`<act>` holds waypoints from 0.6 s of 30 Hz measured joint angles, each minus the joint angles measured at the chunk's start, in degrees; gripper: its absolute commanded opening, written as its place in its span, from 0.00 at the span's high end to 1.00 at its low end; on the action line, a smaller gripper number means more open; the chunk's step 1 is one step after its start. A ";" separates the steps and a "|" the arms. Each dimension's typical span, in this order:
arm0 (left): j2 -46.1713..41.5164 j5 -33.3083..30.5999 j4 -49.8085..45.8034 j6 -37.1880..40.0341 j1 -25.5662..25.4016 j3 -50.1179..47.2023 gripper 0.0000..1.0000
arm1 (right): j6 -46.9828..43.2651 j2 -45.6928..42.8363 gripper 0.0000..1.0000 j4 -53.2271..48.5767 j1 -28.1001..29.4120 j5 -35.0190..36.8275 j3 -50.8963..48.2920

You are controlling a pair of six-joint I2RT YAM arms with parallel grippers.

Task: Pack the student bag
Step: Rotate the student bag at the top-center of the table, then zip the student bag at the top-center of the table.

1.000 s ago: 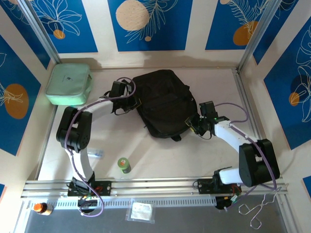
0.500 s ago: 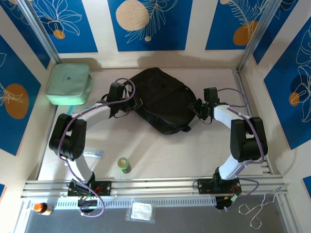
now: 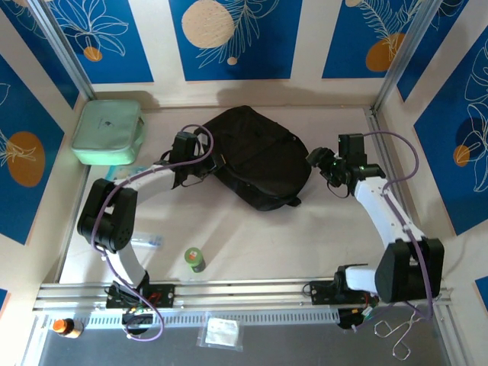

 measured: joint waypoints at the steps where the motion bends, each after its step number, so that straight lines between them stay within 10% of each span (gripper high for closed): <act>1: -0.07 -0.04 -0.02 0.00 -0.02 0.00 1.00 | 0.61 -0.98 0.33 -1.09 1.70 -0.15 -0.02; 18: -0.26 -0.35 1.01 -0.24 -0.26 -0.52 1.00 | 13.62 7.10 0.47 -3.32 33.38 7.91 3.23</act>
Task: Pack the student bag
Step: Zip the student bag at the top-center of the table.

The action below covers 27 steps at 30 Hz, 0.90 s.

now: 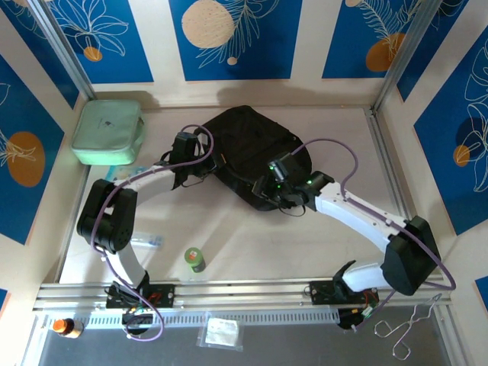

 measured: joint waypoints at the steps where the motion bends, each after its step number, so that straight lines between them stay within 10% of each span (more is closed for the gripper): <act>1: 0.00 0.00 0.00 0.00 0.00 0.00 1.00 | 0.59 0.87 0.49 0.02 0.63 0.35 0.74; 27: -0.96 -0.09 -0.04 0.26 -0.33 0.00 1.00 | 2.91 15.65 0.75 -0.33 3.30 1.97 11.17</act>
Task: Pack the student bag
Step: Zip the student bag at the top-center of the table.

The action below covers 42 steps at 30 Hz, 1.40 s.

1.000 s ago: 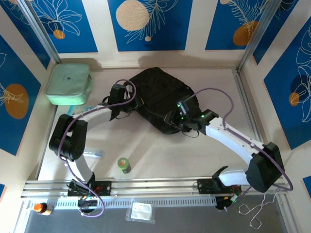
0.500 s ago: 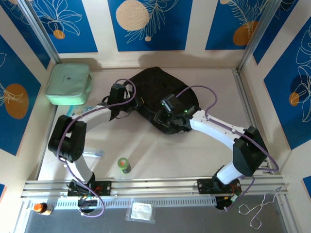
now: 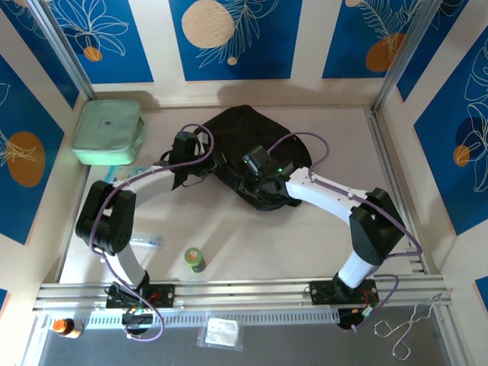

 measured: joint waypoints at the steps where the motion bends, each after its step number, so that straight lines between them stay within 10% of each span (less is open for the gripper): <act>1: 0.00 0.00 0.00 0.02 0.00 0.00 1.00 | 0.04 0.00 0.77 -0.11 0.00 0.20 0.00; 7: 0.00 -0.37 -0.20 0.04 -0.04 0.00 1.00 | 0.04 0.00 1.00 -0.42 0.02 0.44 0.00; 42: 3.19 -5.84 -4.24 1.75 0.13 1.73 1.00 | -6.60 -23.82 1.00 -3.65 -8.07 0.37 -20.33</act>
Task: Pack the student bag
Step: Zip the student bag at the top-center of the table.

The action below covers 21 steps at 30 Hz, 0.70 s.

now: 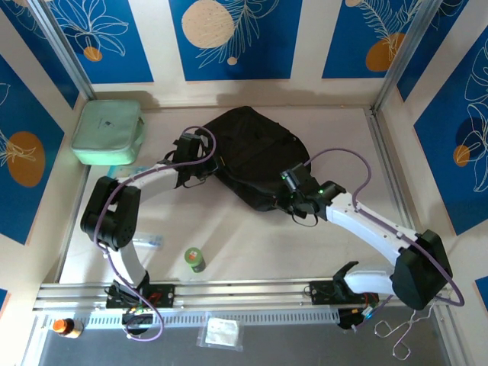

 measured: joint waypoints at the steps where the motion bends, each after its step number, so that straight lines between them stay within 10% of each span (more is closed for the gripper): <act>1: 0.15 0.00 0.07 0.00 0.00 0.00 1.00 | -0.24 -0.26 1.00 -0.07 -0.50 0.02 -0.15; 21: 6.01 2.10 -2.14 3.56 0.04 3.80 1.00 | -9.16 0.79 1.00 1.70 -18.88 -10.58 -2.56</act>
